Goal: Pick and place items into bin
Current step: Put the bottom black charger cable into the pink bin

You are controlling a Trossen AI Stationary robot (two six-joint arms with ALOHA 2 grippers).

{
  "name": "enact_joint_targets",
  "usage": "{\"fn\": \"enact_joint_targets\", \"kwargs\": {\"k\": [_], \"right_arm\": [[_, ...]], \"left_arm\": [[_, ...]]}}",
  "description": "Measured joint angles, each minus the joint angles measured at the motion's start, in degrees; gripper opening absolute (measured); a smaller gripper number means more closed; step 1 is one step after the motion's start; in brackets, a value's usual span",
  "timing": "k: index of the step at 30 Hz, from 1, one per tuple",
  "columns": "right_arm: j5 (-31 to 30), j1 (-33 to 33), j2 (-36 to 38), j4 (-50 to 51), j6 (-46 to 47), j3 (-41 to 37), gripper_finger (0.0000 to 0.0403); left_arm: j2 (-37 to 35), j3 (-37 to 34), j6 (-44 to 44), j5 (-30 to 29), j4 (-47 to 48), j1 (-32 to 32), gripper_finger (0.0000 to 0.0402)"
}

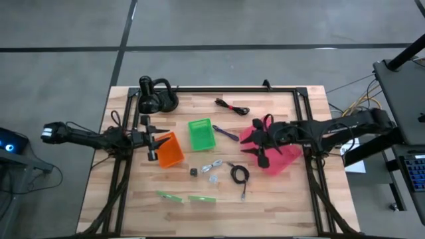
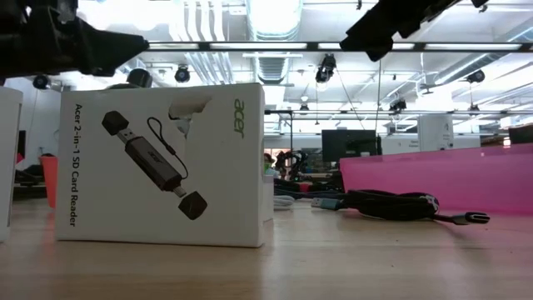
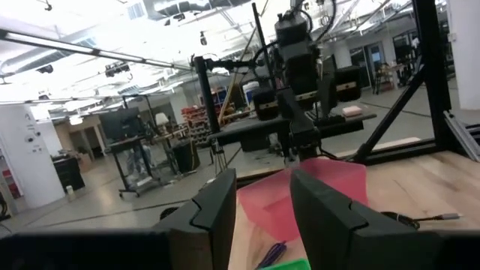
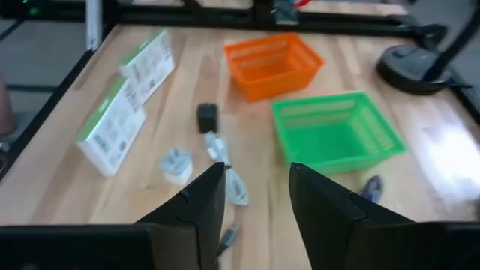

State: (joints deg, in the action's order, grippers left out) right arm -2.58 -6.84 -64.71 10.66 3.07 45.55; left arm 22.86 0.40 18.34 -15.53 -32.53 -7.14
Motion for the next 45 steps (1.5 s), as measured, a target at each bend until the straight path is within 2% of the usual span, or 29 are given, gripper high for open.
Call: {"fn": "enact_joint_targets", "kwargs": {"k": [10,32,40,45], "right_arm": [[-0.43,-4.39,-7.50,3.77,-0.06,4.00,0.0136],[-0.58,-4.67,-27.71,29.98,4.37,22.21,0.0146],[-0.57,-4.67,-33.65,33.57,4.49,24.64,0.0142],[-0.54,-4.67,-34.51,33.96,4.48,24.69,0.0139]], "left_arm": [[0.65,-0.04,0.03,-0.02,-0.04,0.00,0.0113],[0.63,-0.13,0.09,-0.07,-0.20,0.00,0.0113],[0.65,-0.13,0.12,-0.07,-0.23,0.00,0.0113],[0.72,-0.13,0.12,-0.08,-0.11,0.00,0.0113]]}}
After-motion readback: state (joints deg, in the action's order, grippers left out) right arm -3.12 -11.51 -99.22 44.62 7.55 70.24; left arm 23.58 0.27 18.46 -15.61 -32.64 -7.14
